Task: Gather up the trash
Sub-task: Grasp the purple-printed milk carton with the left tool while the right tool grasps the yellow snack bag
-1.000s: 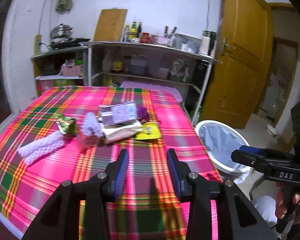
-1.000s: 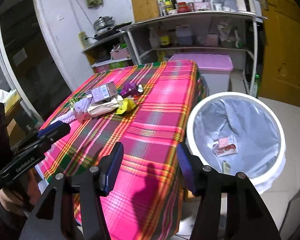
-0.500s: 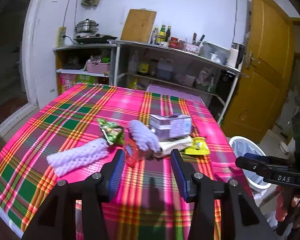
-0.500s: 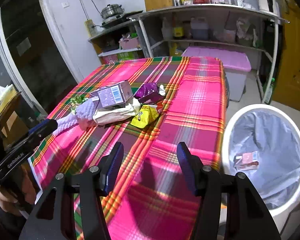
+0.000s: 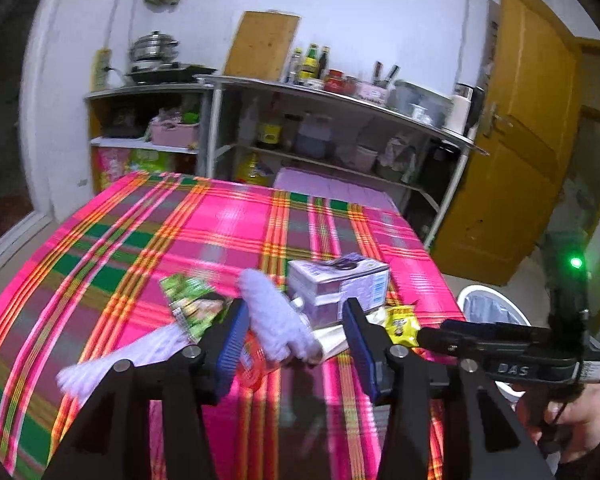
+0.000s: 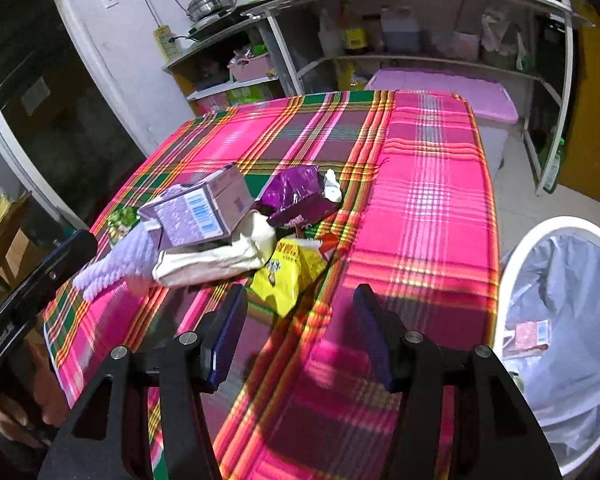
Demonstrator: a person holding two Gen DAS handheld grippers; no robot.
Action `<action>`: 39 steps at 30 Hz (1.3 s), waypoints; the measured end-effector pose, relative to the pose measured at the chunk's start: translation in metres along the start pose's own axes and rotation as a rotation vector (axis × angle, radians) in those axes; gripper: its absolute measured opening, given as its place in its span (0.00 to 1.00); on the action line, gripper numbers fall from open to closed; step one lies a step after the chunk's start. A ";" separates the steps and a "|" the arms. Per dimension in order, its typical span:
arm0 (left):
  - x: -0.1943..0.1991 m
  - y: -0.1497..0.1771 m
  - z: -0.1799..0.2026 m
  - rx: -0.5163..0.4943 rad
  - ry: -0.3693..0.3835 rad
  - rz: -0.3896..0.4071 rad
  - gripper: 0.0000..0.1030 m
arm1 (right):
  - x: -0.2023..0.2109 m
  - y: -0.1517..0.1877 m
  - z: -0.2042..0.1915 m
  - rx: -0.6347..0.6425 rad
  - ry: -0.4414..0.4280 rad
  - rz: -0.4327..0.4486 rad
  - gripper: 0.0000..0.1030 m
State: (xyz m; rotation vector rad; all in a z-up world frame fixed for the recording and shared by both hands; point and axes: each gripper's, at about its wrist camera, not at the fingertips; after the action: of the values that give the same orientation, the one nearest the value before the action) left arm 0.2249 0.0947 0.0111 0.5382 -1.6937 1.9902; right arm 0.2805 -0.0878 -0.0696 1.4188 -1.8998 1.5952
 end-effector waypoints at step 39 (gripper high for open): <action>-0.092 -0.031 0.032 -0.208 0.216 -0.108 0.70 | 0.030 0.032 0.050 -0.104 -0.031 0.032 0.11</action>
State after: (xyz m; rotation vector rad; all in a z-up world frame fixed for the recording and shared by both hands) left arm 0.3177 0.0584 -0.0123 0.3207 -1.6747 1.7048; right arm 0.2585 -0.1494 -0.0839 1.3853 -2.0019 1.4726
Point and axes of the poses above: each gripper's, at about its wrist camera, not at the fingertips, and x roughly against the way its jaws point, z to its right, y to its underside, and after that the axes turned 4 degrees about -y, right-handed
